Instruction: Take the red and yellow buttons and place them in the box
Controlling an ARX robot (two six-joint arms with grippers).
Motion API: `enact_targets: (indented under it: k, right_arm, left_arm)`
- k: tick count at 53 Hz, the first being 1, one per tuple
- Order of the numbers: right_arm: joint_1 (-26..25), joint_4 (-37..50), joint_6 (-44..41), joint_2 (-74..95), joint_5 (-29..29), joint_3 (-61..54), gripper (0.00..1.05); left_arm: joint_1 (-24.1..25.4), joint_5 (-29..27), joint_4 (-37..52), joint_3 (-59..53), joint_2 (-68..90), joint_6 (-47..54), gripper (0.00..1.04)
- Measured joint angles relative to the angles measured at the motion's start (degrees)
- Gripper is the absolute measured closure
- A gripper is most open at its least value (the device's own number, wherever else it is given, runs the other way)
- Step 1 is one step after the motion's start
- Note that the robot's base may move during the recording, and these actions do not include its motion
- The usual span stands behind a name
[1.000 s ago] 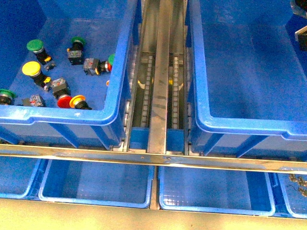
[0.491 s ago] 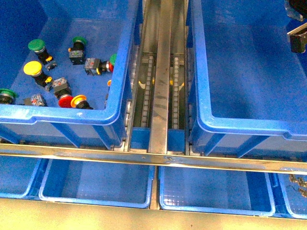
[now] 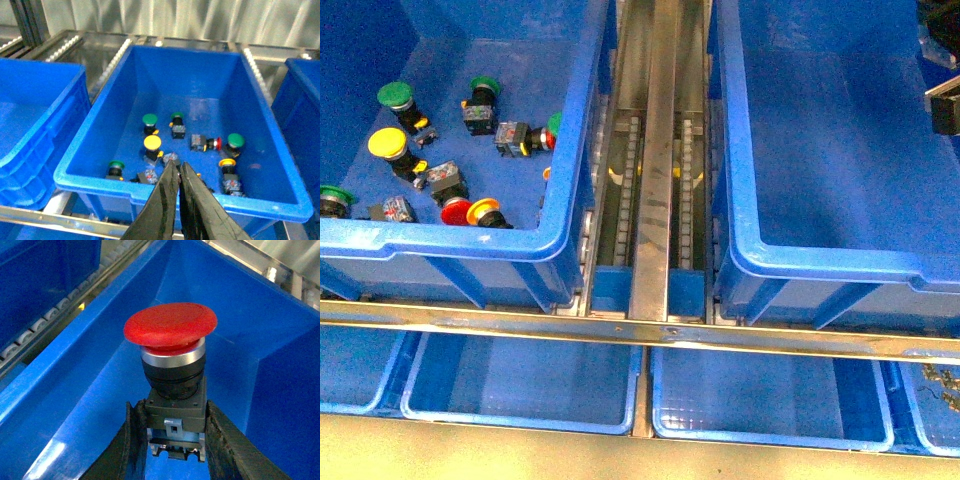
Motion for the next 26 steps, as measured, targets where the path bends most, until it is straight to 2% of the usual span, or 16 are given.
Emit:
enact_targets:
  k: [7, 26]
  right_arm:
    - [-2.2, -0.2, 0.4, -2.2, -3.4, -1.0, 0.8]
    - [-12.6, -1.9, 0.3, -4.0, -20.8, -2.7, 0.81]
  left_arm:
    - [0.1, -0.2, 0.0, -1.2, -2.3, 0.1, 1.02]
    - [0.1, -0.2, 0.0, -1.2, -2.4, 0.1, 1.02]
